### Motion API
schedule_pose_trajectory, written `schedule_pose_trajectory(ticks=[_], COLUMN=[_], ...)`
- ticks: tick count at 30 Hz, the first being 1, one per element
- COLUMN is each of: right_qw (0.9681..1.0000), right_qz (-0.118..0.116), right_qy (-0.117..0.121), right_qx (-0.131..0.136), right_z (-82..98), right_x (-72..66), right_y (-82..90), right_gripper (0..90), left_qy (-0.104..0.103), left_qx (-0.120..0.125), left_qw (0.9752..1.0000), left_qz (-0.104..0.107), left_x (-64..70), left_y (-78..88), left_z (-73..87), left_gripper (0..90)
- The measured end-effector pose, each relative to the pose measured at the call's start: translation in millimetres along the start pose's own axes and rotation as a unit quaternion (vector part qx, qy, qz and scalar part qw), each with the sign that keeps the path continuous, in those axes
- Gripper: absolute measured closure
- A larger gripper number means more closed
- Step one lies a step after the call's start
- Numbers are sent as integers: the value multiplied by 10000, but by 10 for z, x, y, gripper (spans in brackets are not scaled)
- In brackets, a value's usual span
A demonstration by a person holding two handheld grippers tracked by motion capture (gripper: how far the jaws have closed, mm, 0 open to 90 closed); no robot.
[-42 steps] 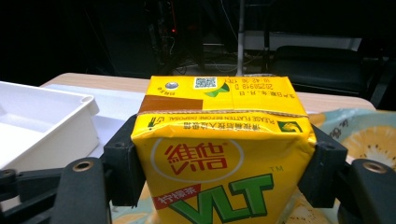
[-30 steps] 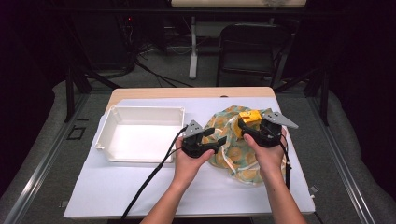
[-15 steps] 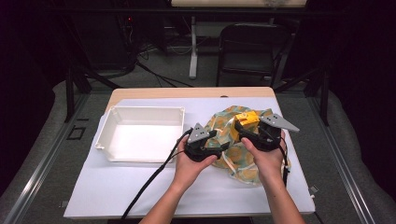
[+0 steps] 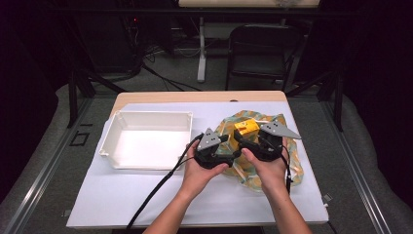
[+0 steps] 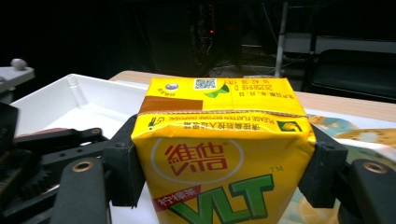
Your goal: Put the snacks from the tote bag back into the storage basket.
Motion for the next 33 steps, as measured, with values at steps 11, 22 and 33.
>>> schedule_pose_trajectory(ticks=[11, 22, 33], right_qw=[9994, 9990, 9984], right_qz=[-323, -414, -507], right_qy=[61, 106, 157], right_qx=[-51, -98, -178], right_z=[12, 34, 52], right_x=[-273, -362, -396], right_y=[-1, -14, -11], right_gripper=[296, 295, 294], left_qy=[63, -18, -53], left_qx=[61, 147, 184], left_qw=[9999, 9999, 9998], left_qz=[90, -14, 47], left_x=[-6, -26, -5], left_y=[16, 46, 57], left_z=[-16, -46, -53], left_gripper=[350, 404, 449])
Point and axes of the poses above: each handheld gripper's, and its own axes: y roughly backward along the jaws, z roughly out of its underside, x roughly to its right, the point moved 9 cm from there along -y, roughly forward along the jaws, and after that the axes turned 2 degrees about z, right-handed, at the moved point
